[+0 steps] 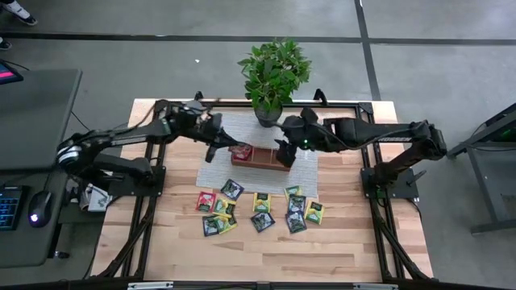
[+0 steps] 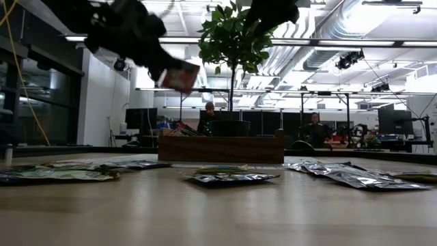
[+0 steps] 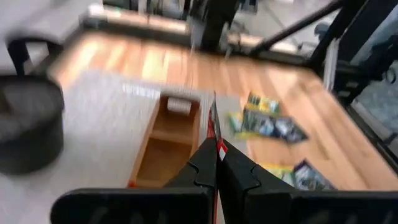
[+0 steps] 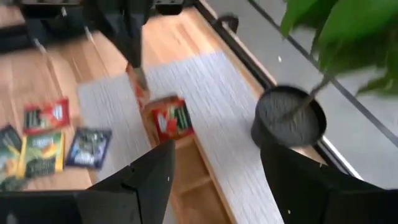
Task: Pick & Place Tea
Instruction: Put the red tea bag into the left section of the wooden organizer
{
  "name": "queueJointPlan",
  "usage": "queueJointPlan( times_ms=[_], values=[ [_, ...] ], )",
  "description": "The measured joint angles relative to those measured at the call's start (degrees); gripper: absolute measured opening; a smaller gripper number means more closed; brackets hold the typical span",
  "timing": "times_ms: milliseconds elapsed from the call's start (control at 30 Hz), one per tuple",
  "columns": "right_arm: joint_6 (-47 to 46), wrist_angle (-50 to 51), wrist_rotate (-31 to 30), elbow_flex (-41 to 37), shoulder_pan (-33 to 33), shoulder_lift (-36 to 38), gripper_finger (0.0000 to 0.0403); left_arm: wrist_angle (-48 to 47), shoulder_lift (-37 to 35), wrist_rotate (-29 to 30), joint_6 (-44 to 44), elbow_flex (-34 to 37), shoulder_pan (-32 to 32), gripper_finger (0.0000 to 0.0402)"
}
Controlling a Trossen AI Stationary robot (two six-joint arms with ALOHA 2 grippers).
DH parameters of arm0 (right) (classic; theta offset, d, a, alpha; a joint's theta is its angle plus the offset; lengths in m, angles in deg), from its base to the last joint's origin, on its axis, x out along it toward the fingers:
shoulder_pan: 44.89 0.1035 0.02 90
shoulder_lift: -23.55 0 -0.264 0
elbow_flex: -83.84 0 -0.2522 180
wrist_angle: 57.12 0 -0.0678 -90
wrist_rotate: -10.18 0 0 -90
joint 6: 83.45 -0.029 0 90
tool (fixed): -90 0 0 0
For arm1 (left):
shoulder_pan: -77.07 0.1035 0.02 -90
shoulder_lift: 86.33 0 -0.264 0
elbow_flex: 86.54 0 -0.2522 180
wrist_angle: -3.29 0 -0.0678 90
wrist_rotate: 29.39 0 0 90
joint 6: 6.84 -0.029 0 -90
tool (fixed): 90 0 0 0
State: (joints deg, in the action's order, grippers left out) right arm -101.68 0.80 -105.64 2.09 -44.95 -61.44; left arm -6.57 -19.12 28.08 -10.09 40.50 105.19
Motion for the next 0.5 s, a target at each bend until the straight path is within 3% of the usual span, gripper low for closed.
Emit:
queueJointPlan(
  times_ms=[300,500],
  values=[
    [-13.5,19.3,-6.7,0.0,6.3,0.0,0.0234,7.0,10.8,-0.3,-0.8,0.0,0.0,0.0],
    [-23.3,15.7,-11.8,-10.4,13.3,4.9,0.0234,7.7,14.7,0.1,-1.7,0.0,0.0,0.0]
  ],
)
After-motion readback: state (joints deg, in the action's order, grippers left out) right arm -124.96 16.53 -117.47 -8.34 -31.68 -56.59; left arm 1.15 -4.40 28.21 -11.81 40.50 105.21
